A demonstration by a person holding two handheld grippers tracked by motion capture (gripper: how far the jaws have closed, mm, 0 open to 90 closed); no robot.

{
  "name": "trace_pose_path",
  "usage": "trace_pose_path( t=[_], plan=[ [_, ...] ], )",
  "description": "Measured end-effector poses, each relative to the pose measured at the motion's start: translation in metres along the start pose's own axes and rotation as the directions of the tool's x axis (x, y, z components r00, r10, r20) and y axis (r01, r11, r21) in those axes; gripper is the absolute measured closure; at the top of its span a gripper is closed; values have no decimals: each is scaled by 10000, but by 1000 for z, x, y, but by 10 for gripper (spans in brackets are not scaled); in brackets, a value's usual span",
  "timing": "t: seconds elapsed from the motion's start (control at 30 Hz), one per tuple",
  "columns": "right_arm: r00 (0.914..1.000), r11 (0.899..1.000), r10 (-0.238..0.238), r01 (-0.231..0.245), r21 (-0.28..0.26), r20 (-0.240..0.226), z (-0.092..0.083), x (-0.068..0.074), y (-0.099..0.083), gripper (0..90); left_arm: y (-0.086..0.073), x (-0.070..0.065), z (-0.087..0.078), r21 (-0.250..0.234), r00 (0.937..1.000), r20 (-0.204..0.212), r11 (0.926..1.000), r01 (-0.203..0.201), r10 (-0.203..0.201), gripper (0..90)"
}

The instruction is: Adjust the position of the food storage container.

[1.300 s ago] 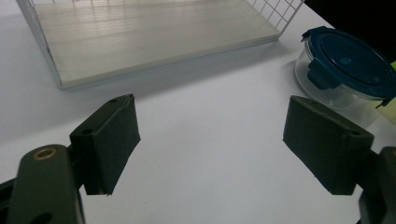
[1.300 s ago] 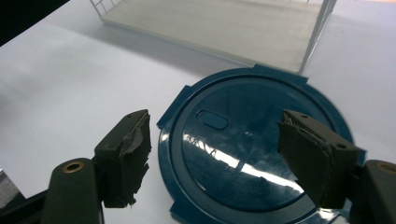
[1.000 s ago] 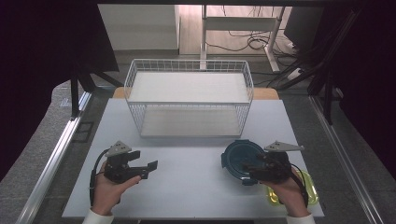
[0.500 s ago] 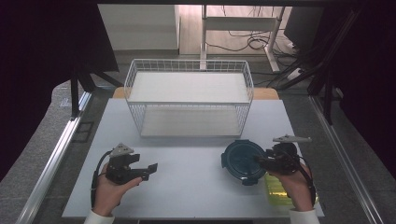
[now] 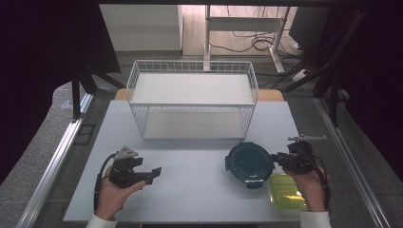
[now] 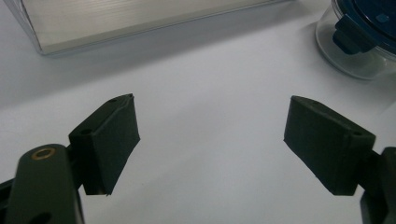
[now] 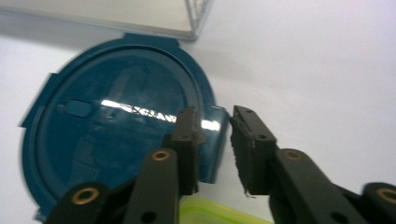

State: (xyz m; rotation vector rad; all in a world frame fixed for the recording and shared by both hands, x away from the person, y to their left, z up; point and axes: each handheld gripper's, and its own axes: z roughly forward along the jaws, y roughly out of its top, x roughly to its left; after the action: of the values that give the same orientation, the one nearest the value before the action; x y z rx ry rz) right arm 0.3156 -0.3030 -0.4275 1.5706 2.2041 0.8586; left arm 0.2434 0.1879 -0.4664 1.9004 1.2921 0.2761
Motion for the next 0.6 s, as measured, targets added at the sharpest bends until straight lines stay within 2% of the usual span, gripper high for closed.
trace_pose_path(
  t=[0.03, 0.23, 0.6],
  plan=[
    [9996, 9999, -17, 14, 111, 290, 4, -2, -1, 784, 0, 0, 0, 20, 10000, -21, 10000, -11, 11, 172],
    [9977, 9991, -99, 72, 414, 670, 16, -8, -4, 873, -1, 2, 0, 73, 9999, -108, 9999, 80, -80, 170],
    [9945, 9936, -640, 558, 983, 832, 30, -1, -5, 887, -1, 4, -2, -94, 9993, -320, 9997, 215, -218, 171]
  ],
)
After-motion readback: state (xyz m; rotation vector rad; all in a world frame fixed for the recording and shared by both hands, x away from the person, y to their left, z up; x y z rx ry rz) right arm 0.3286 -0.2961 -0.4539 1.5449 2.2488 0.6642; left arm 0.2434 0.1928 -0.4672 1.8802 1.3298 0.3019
